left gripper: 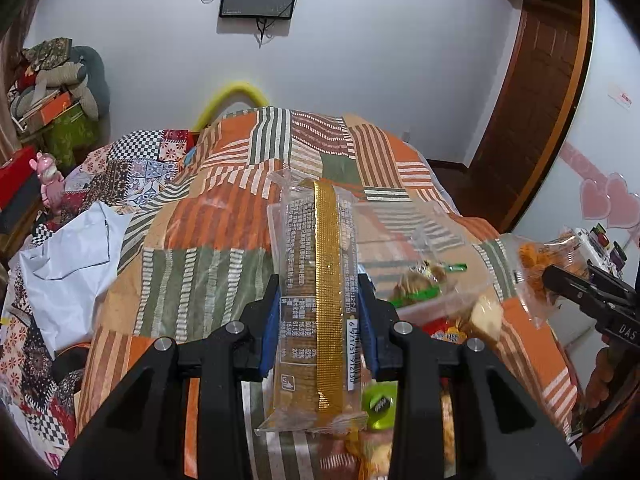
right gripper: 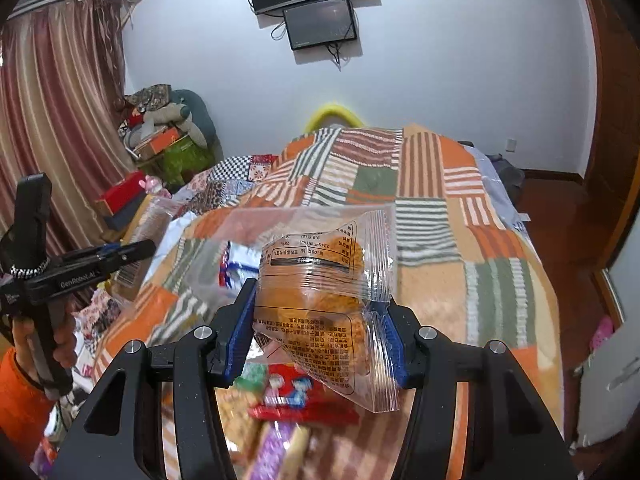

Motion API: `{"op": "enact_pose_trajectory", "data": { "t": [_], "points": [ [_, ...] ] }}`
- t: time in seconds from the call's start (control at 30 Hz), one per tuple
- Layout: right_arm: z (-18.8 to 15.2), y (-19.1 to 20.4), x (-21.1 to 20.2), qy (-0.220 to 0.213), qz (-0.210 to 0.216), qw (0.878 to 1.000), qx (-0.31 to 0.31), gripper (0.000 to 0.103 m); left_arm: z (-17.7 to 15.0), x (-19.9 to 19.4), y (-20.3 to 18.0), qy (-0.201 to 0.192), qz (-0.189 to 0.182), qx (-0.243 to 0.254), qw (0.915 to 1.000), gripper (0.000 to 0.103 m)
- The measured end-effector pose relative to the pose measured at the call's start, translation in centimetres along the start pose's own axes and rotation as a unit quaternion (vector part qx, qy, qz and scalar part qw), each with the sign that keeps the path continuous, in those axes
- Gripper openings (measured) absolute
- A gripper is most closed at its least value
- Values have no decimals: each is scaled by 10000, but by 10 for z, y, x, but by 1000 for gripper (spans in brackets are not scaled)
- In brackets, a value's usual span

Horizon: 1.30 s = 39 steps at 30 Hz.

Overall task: Organize snacks
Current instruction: 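Place biscuit pack in box with left tool while right tool drops orange bag in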

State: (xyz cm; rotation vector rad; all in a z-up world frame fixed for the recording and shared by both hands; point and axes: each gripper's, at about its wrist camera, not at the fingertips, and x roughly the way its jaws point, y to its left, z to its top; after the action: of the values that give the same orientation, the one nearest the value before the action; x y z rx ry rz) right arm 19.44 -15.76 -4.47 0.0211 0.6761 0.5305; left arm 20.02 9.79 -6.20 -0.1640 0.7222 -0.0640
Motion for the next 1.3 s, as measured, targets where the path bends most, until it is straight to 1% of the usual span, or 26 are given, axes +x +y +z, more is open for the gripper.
{"op": "enact_pose_trajectory", "data": {
  "t": [0.17, 0.33, 0.6, 0.8, 0.93, 1.03, 1.13, 1.23, 1.3],
  "points": [
    [14, 6, 27, 100, 51, 9999, -34, 51, 14, 23, -1, 60, 83, 46, 9999, 34],
    [21, 12, 56, 357, 59, 9993, -92, 51, 25, 48, -1, 126, 151, 100, 9998, 34],
    [30, 15, 103, 904, 46, 9956, -261, 51, 36, 94, -1, 394, 218, 96, 9989, 34],
    [30, 16, 132, 1336, 23, 9904, -350, 51, 36, 122, -2, 596, 284, 99, 9978, 34],
    [27, 18, 142, 1538, -31, 9869, -482, 52, 34, 130, 0, 669, 260, 29, 9974, 35],
    [25, 19, 143, 1594, -46, 9857, -539, 53, 34, 131, 0, 688, 256, 33, 9973, 35],
    [26, 22, 142, 1553, -158, 9858, -619, 54, 32, 127, -1, 674, 222, 58, 9975, 35],
    [29, 25, 141, 1507, -191, 9861, -674, 55, 33, 118, -3, 591, 262, 121, 9978, 35],
    [31, 26, 136, 1443, -230, 9865, -733, 59, 35, 109, -4, 531, 264, 163, 9981, 36]
  ]
}}
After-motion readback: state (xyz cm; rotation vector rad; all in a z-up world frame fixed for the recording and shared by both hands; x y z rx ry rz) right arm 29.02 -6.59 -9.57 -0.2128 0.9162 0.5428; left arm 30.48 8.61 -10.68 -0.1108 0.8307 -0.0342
